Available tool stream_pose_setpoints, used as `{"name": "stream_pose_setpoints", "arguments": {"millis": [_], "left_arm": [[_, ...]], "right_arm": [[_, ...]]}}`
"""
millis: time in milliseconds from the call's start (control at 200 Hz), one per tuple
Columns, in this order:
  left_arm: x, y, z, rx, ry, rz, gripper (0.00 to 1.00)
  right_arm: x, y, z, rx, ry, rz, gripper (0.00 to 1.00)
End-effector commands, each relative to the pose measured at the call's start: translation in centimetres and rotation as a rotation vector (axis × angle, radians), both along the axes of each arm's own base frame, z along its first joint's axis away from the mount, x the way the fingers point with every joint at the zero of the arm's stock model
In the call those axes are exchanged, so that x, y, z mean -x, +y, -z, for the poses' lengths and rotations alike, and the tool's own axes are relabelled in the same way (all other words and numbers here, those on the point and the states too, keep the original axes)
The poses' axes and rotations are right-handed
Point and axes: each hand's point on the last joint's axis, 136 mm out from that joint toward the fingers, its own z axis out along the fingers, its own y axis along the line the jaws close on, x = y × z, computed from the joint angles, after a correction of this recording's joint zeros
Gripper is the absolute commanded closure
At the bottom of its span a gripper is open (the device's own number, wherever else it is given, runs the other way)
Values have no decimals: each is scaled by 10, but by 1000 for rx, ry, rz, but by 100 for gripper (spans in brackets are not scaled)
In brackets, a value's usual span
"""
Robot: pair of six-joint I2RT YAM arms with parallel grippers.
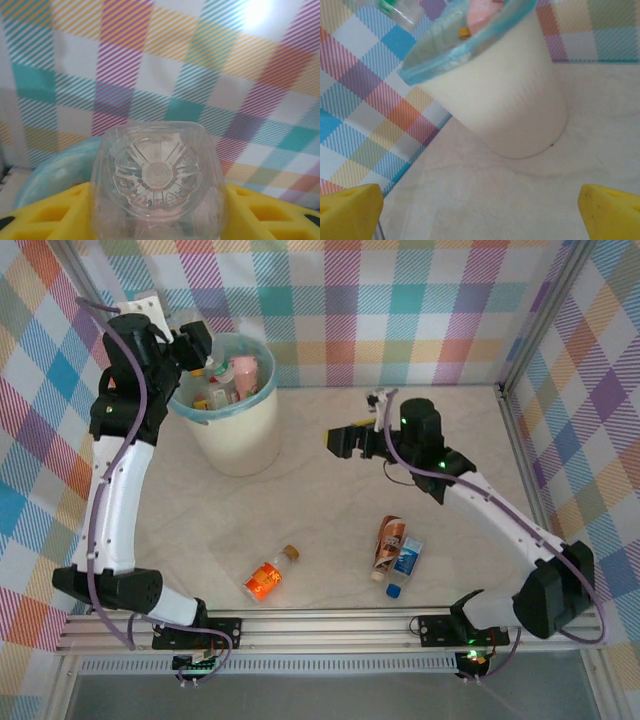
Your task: Put the plastic bottles in the bin
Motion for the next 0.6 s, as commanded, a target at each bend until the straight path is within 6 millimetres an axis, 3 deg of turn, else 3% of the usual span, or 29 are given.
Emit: {"name": "stream_pose_setpoints", "arguments": {"millis": [0, 115, 305, 595], "left_arm": [[-22, 23, 30, -27, 65, -59, 45], [-43, 31, 53, -56, 105, -71, 45], [-71, 30, 90, -97, 116, -55, 44], [-97, 35, 93, -79, 88, -87, 44]], "right_arm": [[3, 25, -33, -43, -23, -75, 0], [3, 44, -43, -44, -35, -109, 0], [6, 55, -32, -27, -9, -128, 0], [13, 53, -24, -3, -4, -115, 1]]}}
